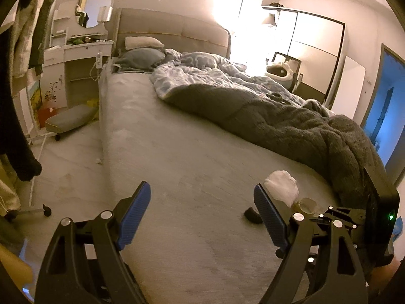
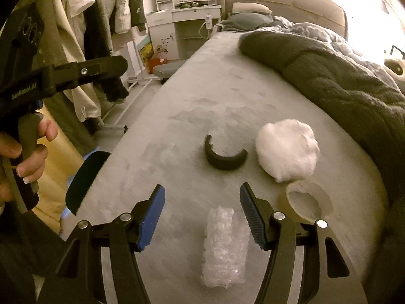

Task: Collect trash
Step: 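Grasp the clear plastic bag with the right gripper and lift it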

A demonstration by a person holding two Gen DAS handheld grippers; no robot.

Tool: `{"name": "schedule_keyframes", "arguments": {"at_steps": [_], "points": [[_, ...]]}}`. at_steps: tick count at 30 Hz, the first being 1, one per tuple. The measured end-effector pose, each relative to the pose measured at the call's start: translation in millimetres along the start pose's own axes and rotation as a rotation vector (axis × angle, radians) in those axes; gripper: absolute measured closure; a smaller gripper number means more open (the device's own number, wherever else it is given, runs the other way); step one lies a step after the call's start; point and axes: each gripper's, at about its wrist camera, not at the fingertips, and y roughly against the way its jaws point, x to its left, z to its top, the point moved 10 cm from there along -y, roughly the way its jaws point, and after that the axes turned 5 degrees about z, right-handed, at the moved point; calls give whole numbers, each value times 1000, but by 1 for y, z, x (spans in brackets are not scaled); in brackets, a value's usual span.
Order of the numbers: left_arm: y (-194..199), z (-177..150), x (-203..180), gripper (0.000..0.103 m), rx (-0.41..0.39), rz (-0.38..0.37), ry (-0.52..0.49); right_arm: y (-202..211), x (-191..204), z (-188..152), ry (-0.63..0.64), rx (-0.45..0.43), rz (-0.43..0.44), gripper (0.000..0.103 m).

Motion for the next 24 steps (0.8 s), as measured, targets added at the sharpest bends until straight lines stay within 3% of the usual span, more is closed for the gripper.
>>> {"name": "schedule_keyframes", "arguments": {"at_steps": [11, 16, 24], "points": [[-17, -10, -33, 17, 37, -17, -34, 8, -26, -22, -41, 18, -5, 41], [-25, -17, -45, 17, 60, -22, -54, 9, -38, -30, -57, 31, -26, 67], [-38, -30, -65, 18, 106, -35, -73, 27, -47, -25, -97, -23, -6, 70]]}}
